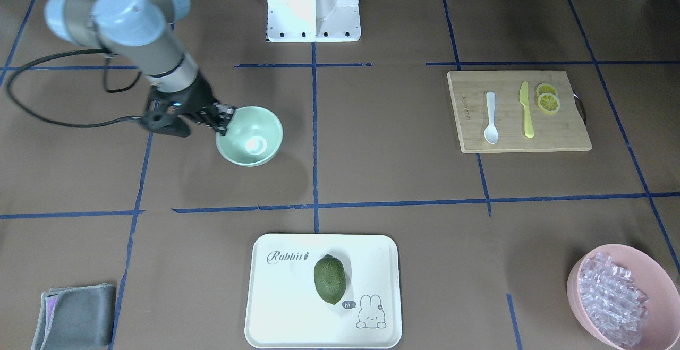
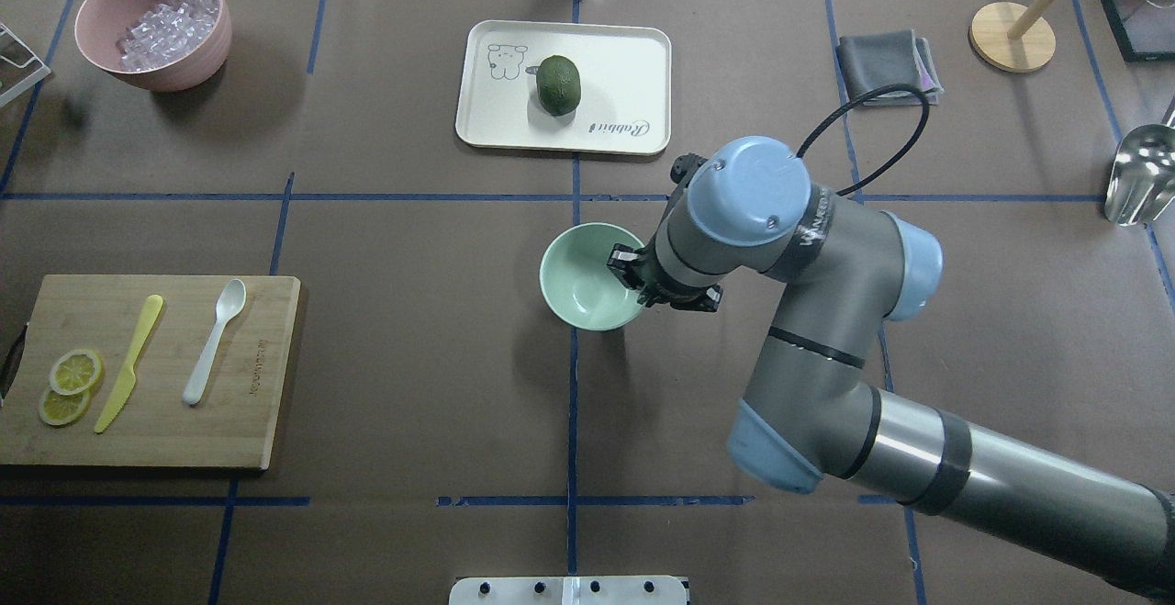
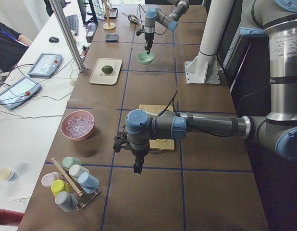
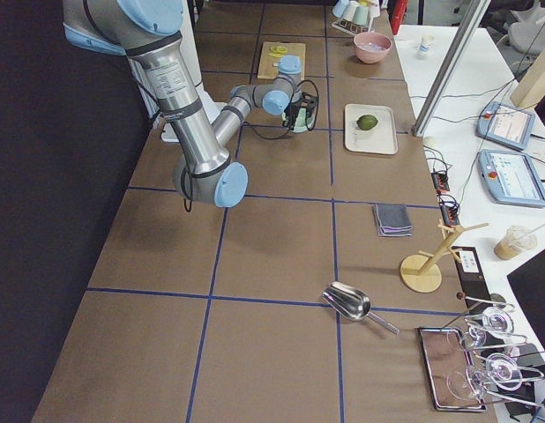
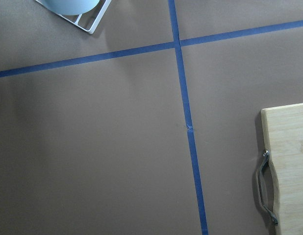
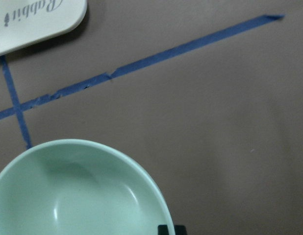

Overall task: Place spoon in bowl
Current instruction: 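Grip the bowl rim with the right gripper and slide it toward the table center, then release the bowl and withdraw the right arm to its rest pose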

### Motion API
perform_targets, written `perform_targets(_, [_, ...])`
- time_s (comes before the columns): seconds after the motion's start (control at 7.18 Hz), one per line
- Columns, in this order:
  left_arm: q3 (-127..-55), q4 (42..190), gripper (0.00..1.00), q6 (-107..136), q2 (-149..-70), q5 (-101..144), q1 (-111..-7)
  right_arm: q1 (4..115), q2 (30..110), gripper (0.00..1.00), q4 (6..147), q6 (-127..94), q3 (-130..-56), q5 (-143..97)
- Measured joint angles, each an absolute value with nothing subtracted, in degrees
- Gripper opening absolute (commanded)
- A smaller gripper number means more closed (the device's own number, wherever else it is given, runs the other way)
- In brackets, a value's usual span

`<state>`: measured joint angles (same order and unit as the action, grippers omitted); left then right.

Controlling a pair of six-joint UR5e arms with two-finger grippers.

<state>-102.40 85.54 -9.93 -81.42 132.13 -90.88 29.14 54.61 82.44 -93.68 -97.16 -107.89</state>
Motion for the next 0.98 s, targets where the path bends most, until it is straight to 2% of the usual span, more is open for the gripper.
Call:
perform_targets(0.14, [-102.4,85.6,1.0,-9.9,-81.4,132.2,-90.9,27.7,52.7,0.0,82.5,-95.0,-95.1,-106.6])
perform_targets(0.28, [-102.4,85.6,1.0,-9.9,-81.5,132.2,-90.9,26.9,52.1,0.05,82.5,-95.5,-94.1,-105.9])
perform_targets(0.56, [-102.4,85.5,1.0,-9.9,-81.5,132.2,-90.9,26.5,52.0,0.72,82.4,-95.4,-93.2,-105.4])
perform_targets(0.7, [-102.4,85.5,1.0,-9.9,-81.5,132.2,-90.9,26.5,52.0,1.0,82.4,-95.3,-93.0,-105.4])
perform_targets(0.98, [-102.4,85.5,1.0,-9.9,-81.5,132.2,-90.9,26.7,51.8,1.0,82.5,-95.0,-93.4,-105.4])
